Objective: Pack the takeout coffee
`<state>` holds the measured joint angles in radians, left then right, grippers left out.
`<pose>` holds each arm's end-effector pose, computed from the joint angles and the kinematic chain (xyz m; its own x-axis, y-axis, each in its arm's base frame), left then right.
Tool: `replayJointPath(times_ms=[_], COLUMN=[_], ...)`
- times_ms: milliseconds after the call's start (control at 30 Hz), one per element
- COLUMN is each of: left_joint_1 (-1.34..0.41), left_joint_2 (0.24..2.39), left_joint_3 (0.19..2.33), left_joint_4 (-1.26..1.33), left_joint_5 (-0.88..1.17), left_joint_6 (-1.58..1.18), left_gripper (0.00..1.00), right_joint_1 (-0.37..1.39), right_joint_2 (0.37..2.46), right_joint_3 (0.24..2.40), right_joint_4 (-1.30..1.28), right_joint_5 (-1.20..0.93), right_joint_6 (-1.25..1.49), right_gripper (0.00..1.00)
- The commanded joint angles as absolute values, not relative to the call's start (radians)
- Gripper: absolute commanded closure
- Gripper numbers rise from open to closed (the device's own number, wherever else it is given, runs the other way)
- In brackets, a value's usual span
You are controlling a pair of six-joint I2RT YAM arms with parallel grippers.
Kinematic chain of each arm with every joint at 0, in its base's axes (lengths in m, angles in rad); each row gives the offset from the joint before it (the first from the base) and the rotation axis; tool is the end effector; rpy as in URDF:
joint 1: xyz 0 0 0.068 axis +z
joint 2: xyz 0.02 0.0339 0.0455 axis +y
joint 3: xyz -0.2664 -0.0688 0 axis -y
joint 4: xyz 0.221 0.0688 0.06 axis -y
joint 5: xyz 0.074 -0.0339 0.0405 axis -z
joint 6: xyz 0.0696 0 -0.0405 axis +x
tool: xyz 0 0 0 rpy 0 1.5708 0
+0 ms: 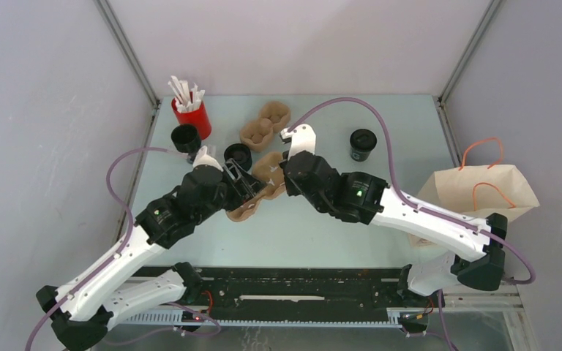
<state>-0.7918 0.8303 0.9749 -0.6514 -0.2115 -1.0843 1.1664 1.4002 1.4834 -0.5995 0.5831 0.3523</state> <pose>0.1330 -0.1139 0.3324 -0.6605 -0.5612 -0.4988 -0.0364 0.6875 -0.7252 0.1552 0.2652 0.3890 -0.3821 -0.1607 -0.9100 -0.4764 0.8781 0.0450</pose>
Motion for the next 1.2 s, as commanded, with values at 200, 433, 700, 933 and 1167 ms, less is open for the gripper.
replayJointPath(times_ms=[200, 433, 700, 933, 1167], left_joint_1=[-0.787, -0.787, -0.787, -0.786, -0.786], left_joint_2=[0.854, 0.885, 0.878, 0.853, 0.757], left_joint_3=[1.009, 1.006, 0.999, 0.965, 0.899], left_joint_4=[-0.669, -0.67, -0.666, -0.664, -0.676], left_joint_5=[-0.308, -0.353, -0.391, -0.481, -0.653], left_joint_6=[-1.202, -1.198, -1.188, -1.098, -0.881], left_gripper=[0.44, 0.43, 0.52, 0.62, 0.63], right_joint_1=[1.255, 1.284, 1.299, 1.302, 1.301], right_joint_2=[1.439, 1.454, 1.465, 1.477, 1.297], right_joint_3=[1.547, 1.559, 1.566, 1.658, 1.742], right_joint_4=[-0.526, -0.51, -0.512, -0.668, -1.118], right_joint_5=[0.773, 0.799, 0.805, 0.784, 1.003], right_joint_6=[0.248, 0.214, 0.212, 0.223, 0.291], right_gripper=[1.0, 1.0, 1.0, 0.57, 0.24])
